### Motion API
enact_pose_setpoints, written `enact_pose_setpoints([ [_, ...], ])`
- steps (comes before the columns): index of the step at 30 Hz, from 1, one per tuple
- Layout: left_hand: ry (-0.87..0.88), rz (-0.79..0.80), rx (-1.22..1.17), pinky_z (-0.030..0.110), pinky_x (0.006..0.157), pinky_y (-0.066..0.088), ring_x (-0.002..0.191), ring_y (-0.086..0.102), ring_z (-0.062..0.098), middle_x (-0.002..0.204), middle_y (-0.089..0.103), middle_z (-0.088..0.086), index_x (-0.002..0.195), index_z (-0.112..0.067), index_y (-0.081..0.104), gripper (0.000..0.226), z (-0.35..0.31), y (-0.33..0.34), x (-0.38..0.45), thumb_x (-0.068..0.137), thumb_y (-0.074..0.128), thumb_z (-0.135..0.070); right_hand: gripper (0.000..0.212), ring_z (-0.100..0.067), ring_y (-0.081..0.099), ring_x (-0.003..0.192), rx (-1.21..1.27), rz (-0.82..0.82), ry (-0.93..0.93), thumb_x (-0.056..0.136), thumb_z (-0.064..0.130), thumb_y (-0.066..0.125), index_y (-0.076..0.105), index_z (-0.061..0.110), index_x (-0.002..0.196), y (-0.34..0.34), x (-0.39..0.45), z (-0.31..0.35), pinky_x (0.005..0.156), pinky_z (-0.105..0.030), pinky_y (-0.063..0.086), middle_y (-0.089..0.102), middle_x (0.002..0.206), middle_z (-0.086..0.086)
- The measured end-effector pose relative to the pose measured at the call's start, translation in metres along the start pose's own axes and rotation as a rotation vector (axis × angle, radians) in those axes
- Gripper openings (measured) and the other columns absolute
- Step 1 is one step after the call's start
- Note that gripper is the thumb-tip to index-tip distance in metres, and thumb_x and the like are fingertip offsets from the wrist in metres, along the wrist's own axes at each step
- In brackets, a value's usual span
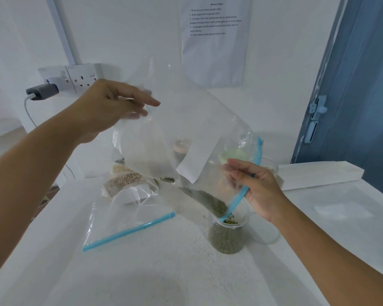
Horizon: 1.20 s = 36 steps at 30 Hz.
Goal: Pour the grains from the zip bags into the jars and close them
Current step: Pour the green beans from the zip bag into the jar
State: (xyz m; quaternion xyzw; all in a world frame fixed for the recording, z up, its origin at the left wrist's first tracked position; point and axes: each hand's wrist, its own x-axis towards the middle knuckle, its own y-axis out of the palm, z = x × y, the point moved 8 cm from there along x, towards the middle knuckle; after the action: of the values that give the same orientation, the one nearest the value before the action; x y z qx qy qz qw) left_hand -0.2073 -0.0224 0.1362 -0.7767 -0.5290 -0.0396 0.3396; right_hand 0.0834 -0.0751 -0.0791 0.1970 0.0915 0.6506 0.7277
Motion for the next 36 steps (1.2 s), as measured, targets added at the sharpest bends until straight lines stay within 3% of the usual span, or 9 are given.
enact_pose_setpoints([
  [3, -0.010, -0.016, -0.031, 0.032, 0.102, 0.056, 0.112, 0.071, 0.014, 0.135, 0.067, 0.000, 0.087, -0.036, 0.085, 0.051, 0.011, -0.001, -0.004, 0.097, 0.061, 0.008, 0.028, -0.031, 0.071, 0.116, 0.064, -0.008, 0.023, 0.081, 0.001, 0.070, 0.082, 0.012, 0.104, -0.003, -0.001, -0.003, 0.100, -0.046, 0.058, 0.076, 0.116, -0.016],
  [10, -0.026, -0.067, -0.081, 0.041, 0.115, 0.047, 0.125, 0.063, 0.013, 0.120, 0.074, 0.008, 0.093, -0.033, 0.085, 0.053, 0.043, 0.000, -0.018, 0.095, 0.059, 0.014, 0.028, -0.028, 0.076, 0.104, 0.067, -0.009, 0.016, 0.081, 0.002, 0.067, 0.084, 0.014, 0.100, -0.001, -0.002, -0.001, 0.080, -0.034, 0.063, 0.077, 0.110, -0.015],
  [16, -0.022, -0.090, -0.141, 0.033, 0.108, 0.052, 0.121, 0.066, 0.012, 0.115, 0.077, -0.006, 0.091, -0.034, 0.085, 0.044, 0.048, 0.001, -0.025, 0.095, 0.065, 0.006, 0.028, -0.029, 0.076, 0.102, 0.059, -0.014, 0.013, 0.081, 0.003, 0.068, 0.083, 0.014, 0.102, -0.001, -0.002, -0.004, 0.079, -0.034, 0.063, 0.076, 0.113, -0.016],
  [20, -0.009, -0.088, -0.129, 0.021, 0.105, 0.046, 0.121, 0.065, 0.005, 0.110, 0.077, -0.012, 0.090, -0.038, 0.085, 0.045, 0.047, 0.003, -0.029, 0.093, 0.068, 0.003, 0.029, -0.030, 0.076, 0.104, 0.059, -0.016, 0.011, 0.082, 0.003, 0.068, 0.082, 0.012, 0.105, -0.002, 0.000, -0.006, 0.082, -0.035, 0.064, 0.075, 0.115, -0.017],
  [27, -0.073, -0.204, -0.146, 0.022, 0.108, 0.037, 0.137, 0.048, -0.007, 0.145, 0.060, -0.014, 0.101, -0.031, 0.084, 0.027, 0.074, 0.001, -0.055, 0.082, 0.079, -0.013, 0.028, -0.029, 0.076, 0.103, 0.058, -0.025, 0.014, 0.082, 0.003, 0.067, 0.083, 0.014, 0.102, -0.006, 0.000, -0.008, 0.085, -0.036, 0.064, 0.075, 0.115, -0.017],
  [31, -0.123, -0.260, -0.309, 0.008, 0.087, 0.051, 0.117, 0.064, -0.006, 0.121, 0.070, -0.019, 0.101, -0.013, 0.081, 0.025, 0.099, 0.015, -0.083, 0.084, 0.072, 0.002, 0.029, -0.027, 0.076, 0.101, 0.059, -0.022, 0.006, 0.085, 0.000, 0.065, 0.083, 0.015, 0.101, -0.007, 0.000, -0.008, 0.082, -0.035, 0.064, 0.076, 0.111, -0.014],
  [34, -0.208, -0.193, -0.335, 0.017, 0.086, 0.058, 0.104, 0.072, 0.003, 0.104, 0.077, -0.014, 0.092, -0.016, 0.085, 0.030, 0.121, 0.032, -0.093, 0.086, 0.069, 0.009, 0.034, -0.026, 0.077, 0.100, 0.046, -0.023, 0.003, 0.093, -0.007, 0.060, 0.084, 0.015, 0.101, -0.008, 0.000, -0.007, 0.080, -0.034, 0.064, 0.076, 0.111, -0.014],
  [36, -0.288, -0.227, -0.335, 0.028, 0.090, 0.061, 0.096, 0.074, 0.003, 0.100, 0.079, -0.013, 0.093, -0.006, 0.082, 0.024, 0.133, 0.032, -0.094, 0.090, 0.067, 0.011, 0.036, -0.025, 0.077, 0.098, 0.030, -0.019, 0.001, 0.096, -0.010, 0.057, 0.083, 0.015, 0.101, -0.008, 0.000, -0.006, 0.079, -0.032, 0.064, 0.076, 0.112, -0.015],
])
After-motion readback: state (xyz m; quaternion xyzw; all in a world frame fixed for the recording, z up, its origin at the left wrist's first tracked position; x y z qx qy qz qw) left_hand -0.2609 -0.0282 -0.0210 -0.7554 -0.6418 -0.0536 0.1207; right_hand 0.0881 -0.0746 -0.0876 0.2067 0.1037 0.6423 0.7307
